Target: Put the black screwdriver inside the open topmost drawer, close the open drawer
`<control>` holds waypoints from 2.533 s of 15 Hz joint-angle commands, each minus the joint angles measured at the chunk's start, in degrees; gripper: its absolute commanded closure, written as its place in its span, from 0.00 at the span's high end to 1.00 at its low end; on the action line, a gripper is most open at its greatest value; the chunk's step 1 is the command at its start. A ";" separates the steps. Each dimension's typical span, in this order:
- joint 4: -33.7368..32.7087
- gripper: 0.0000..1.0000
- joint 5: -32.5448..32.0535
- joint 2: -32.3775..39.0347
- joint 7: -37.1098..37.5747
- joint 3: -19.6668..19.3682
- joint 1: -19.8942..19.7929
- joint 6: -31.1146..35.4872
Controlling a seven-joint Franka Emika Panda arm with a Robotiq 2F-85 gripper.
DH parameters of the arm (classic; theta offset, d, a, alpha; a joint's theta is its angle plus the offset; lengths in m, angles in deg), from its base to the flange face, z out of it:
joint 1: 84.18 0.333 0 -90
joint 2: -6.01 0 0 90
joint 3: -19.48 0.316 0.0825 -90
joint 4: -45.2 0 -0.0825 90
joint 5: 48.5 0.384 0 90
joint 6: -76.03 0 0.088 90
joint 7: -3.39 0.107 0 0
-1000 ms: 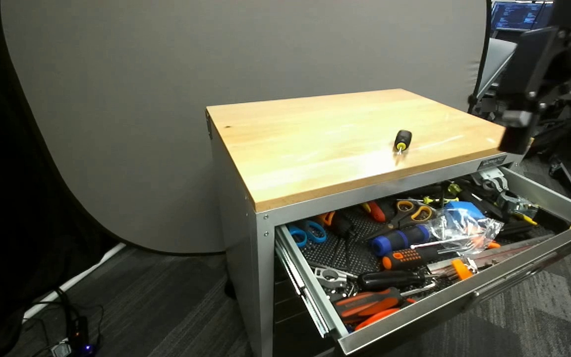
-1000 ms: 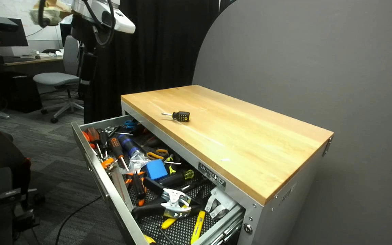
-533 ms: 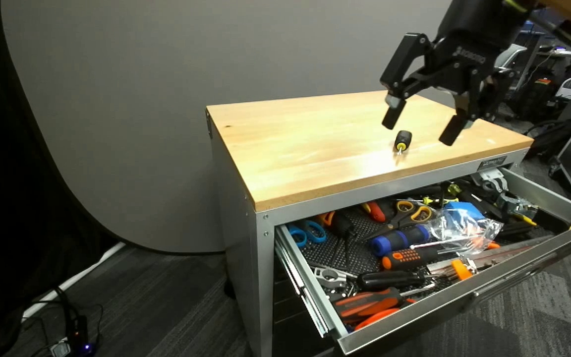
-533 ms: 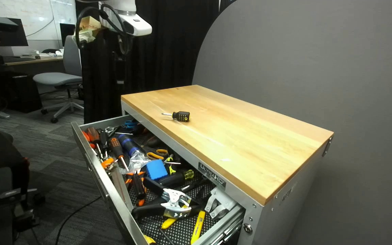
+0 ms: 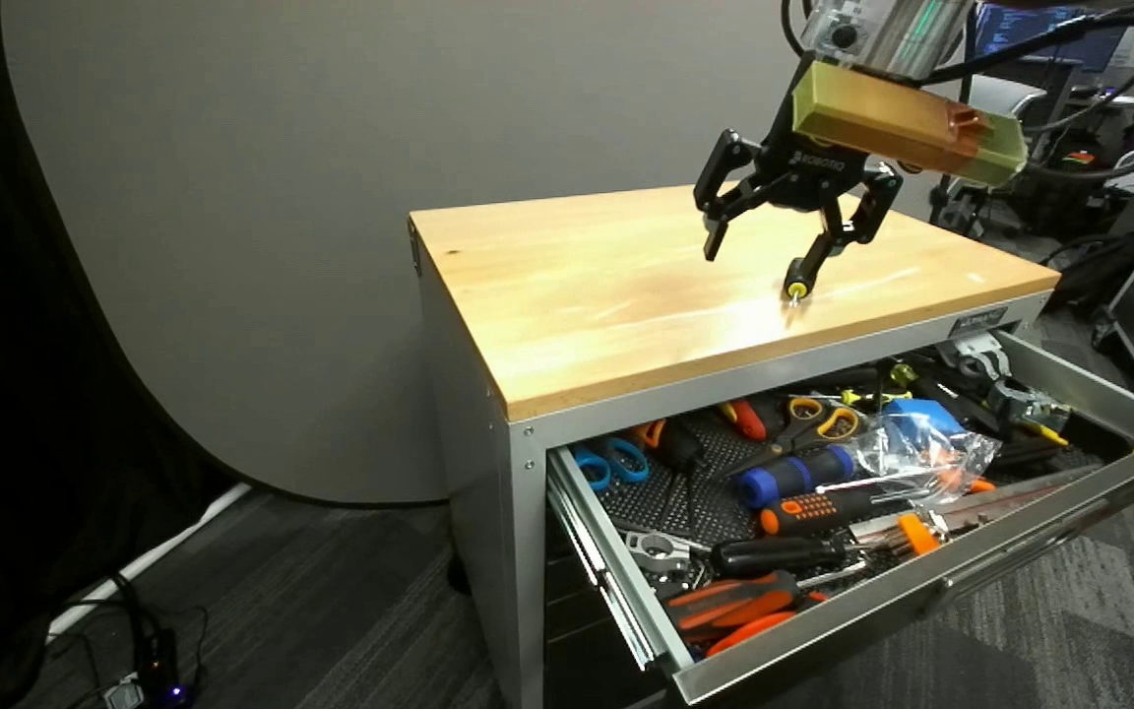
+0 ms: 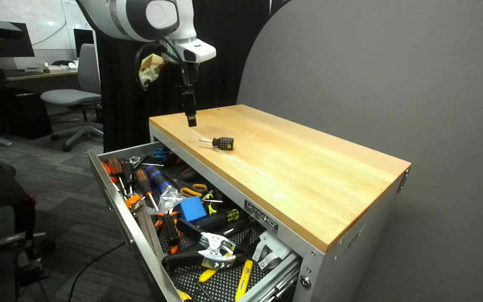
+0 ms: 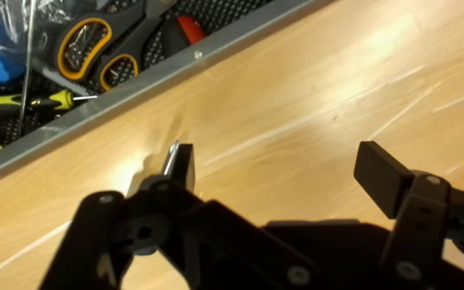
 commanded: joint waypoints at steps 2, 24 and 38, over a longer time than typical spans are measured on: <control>-8.79 1.00 -9.25 5.07 9.07 -5.72 4.14 -3.31; -16.87 0.33 -13.60 12.81 16.95 -9.50 3.09 -13.82; 0.58 0.15 -6.76 -1.97 -0.36 -7.67 -3.28 -22.14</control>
